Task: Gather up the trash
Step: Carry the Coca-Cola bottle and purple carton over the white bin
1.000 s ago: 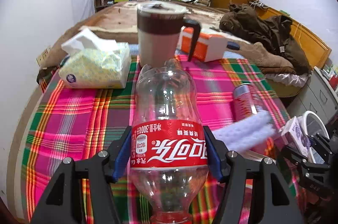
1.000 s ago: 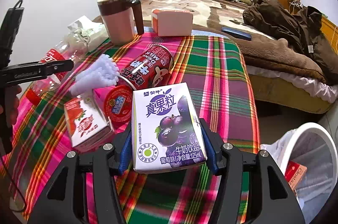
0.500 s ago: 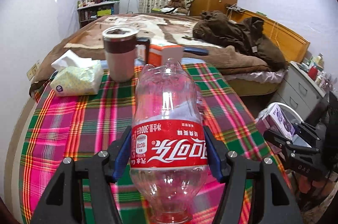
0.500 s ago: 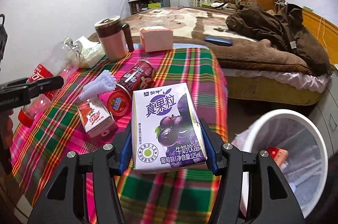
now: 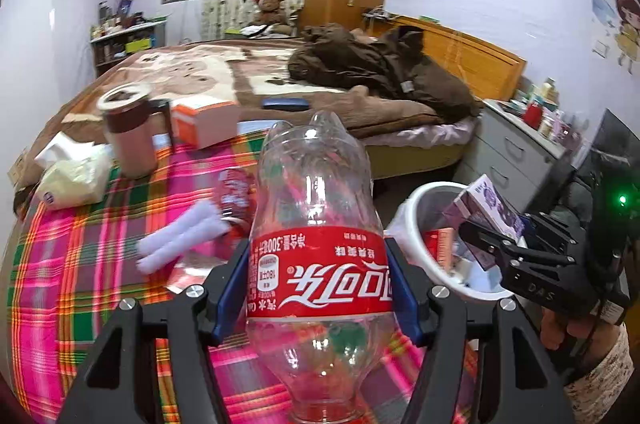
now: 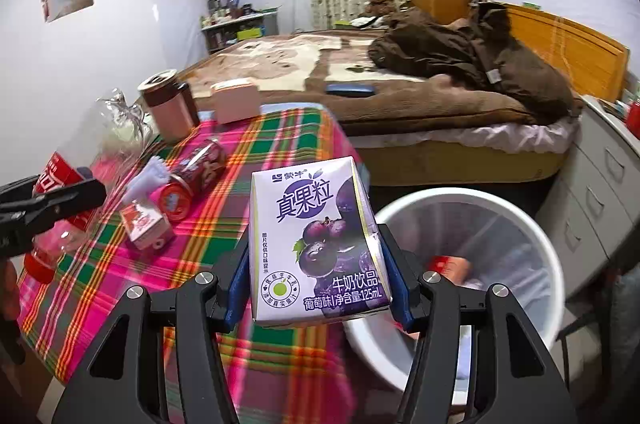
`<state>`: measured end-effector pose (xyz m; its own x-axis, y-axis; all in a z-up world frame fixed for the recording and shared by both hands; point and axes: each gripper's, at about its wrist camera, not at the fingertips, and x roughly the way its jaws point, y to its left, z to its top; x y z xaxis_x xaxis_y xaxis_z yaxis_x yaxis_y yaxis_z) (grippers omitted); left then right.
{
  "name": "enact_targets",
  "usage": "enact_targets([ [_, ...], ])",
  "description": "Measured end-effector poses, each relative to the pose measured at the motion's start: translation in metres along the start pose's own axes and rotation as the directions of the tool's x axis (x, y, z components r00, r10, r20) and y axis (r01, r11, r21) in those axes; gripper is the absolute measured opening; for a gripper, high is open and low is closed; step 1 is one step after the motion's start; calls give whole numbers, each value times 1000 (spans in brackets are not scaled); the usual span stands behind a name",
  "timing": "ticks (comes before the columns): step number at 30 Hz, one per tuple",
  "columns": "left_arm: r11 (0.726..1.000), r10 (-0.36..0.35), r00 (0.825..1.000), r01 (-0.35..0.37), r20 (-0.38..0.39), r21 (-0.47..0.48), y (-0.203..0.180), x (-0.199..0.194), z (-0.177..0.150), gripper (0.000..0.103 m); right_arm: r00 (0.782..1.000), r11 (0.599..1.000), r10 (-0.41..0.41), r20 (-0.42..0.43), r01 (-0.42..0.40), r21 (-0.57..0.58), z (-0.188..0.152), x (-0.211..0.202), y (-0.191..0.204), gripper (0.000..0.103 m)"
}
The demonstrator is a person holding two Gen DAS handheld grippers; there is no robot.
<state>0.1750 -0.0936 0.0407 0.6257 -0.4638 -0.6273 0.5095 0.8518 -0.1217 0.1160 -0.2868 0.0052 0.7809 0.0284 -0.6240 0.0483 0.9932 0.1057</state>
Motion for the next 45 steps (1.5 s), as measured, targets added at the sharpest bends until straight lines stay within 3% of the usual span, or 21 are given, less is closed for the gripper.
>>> enact_targets([
  [17,979,-170,983,176,-64,102,-111,38,3,65,990,985,-140,25,137,104,-15,-34,-79,58],
  [30,964,-213,959,237,-187,118,-167,97,-4,65,983,971,-174,-64,183,155,-32,-23,-127,58],
  [38,967,-203,945,234,-255,98,-179,138,-7,65,975,967,-172,-143,194,162,-40,-5,-143,58],
  [45,969,-188,947,222,-262,107,-185,156,-4,65,967,971,-171,-187,198,136,-40,10,-148,58],
])
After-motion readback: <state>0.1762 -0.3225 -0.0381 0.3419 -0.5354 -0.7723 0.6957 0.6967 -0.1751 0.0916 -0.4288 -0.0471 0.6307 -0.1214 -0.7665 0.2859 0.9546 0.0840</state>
